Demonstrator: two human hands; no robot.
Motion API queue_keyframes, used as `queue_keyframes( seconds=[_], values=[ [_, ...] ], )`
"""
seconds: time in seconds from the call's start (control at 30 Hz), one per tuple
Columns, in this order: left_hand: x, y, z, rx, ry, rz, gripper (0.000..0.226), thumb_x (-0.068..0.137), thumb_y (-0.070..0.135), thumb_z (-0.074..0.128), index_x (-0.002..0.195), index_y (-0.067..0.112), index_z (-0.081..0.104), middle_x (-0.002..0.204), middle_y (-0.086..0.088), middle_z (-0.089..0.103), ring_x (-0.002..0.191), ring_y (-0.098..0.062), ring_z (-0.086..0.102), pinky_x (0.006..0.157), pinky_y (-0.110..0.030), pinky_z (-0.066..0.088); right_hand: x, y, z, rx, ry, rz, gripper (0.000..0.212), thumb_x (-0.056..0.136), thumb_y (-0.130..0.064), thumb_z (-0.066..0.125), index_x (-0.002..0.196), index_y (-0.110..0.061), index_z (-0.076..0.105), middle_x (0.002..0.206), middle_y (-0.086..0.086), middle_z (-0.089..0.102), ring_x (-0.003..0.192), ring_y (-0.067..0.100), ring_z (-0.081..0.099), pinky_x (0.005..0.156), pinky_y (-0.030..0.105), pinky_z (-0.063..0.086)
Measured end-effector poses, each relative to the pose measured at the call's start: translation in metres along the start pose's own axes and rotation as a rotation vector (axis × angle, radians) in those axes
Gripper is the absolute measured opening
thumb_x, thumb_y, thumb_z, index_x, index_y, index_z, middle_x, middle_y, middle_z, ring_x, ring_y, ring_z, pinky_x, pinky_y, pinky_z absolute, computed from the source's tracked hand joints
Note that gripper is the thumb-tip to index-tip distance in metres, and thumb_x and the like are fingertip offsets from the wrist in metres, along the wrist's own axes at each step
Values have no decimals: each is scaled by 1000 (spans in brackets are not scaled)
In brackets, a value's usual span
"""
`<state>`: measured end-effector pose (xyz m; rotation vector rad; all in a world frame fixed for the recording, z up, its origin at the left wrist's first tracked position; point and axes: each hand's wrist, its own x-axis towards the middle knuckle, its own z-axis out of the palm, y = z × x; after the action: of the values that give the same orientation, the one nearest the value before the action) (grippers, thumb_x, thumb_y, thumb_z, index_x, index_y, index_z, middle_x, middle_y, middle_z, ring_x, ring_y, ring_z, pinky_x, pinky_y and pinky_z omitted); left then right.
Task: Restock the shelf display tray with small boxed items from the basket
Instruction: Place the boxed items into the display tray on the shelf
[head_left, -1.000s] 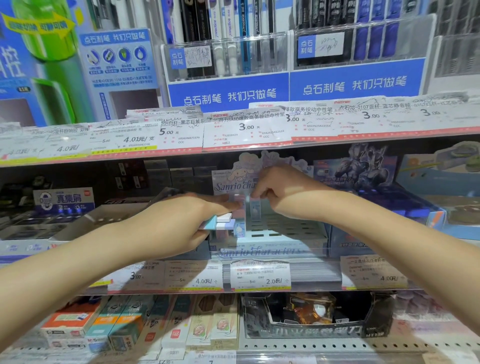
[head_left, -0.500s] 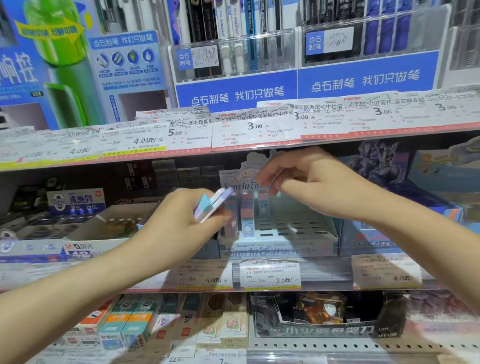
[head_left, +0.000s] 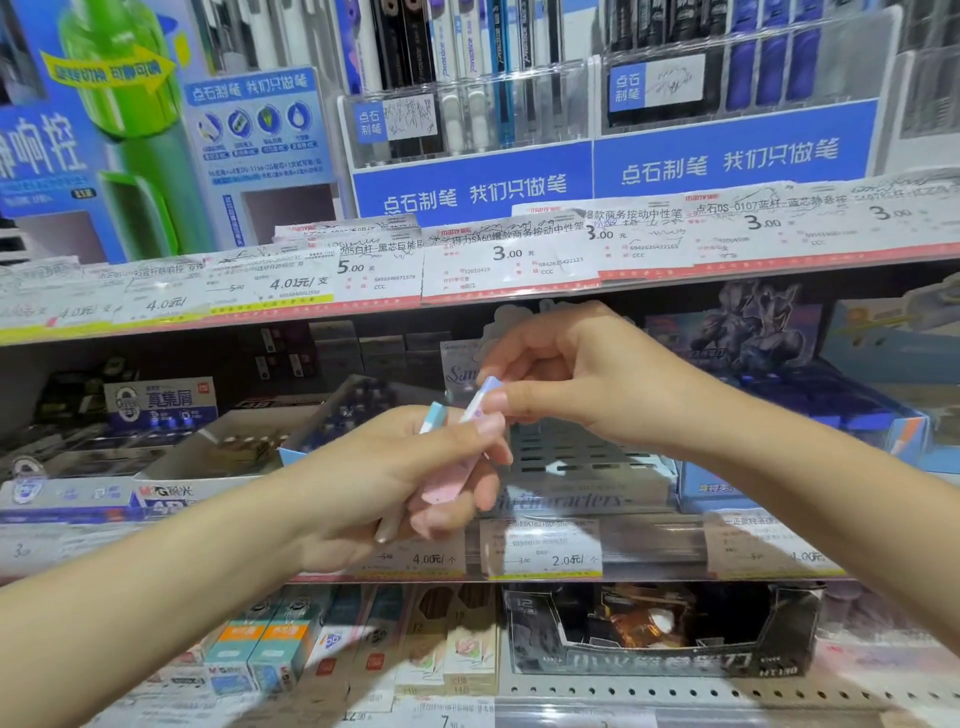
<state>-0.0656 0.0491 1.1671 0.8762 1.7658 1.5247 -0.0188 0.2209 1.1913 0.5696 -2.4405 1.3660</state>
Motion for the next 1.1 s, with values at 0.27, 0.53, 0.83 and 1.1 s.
queue_keyframes(
  seconds=[0.27,0.53,0.83,1.1],
  values=[
    [3,1,1,39,238,113,29,78,31,55,91,5,60,76,-19,72,52,-23,68,33,-16,20,-2,7,0,80,94,43,7,83,-7,63,83,-13,60,81,10,62,62,10,59,57,14,52],
    [10,-3,-2,82,335,213,24,97,15,41,94,3,62,80,-14,75,75,-26,73,34,-18,37,8,10,9,-23,298,-58,30,70,2,71,85,-22,60,78,-6,61,68,4,58,67,17,50],
    [6,0,-25,1114,586,448,35,86,8,58,58,20,40,53,3,49,46,-4,47,47,-14,34,27,35,-16,-272,385,88,21,79,3,62,97,-8,61,82,1,56,78,17,51,72,17,45],
    [16,2,-35,1357,370,301,44,84,5,49,120,31,51,53,7,39,48,-2,45,44,-18,30,28,54,-7,-331,300,98,24,77,1,66,84,-20,56,96,12,63,78,17,53,59,3,39]
  ],
)
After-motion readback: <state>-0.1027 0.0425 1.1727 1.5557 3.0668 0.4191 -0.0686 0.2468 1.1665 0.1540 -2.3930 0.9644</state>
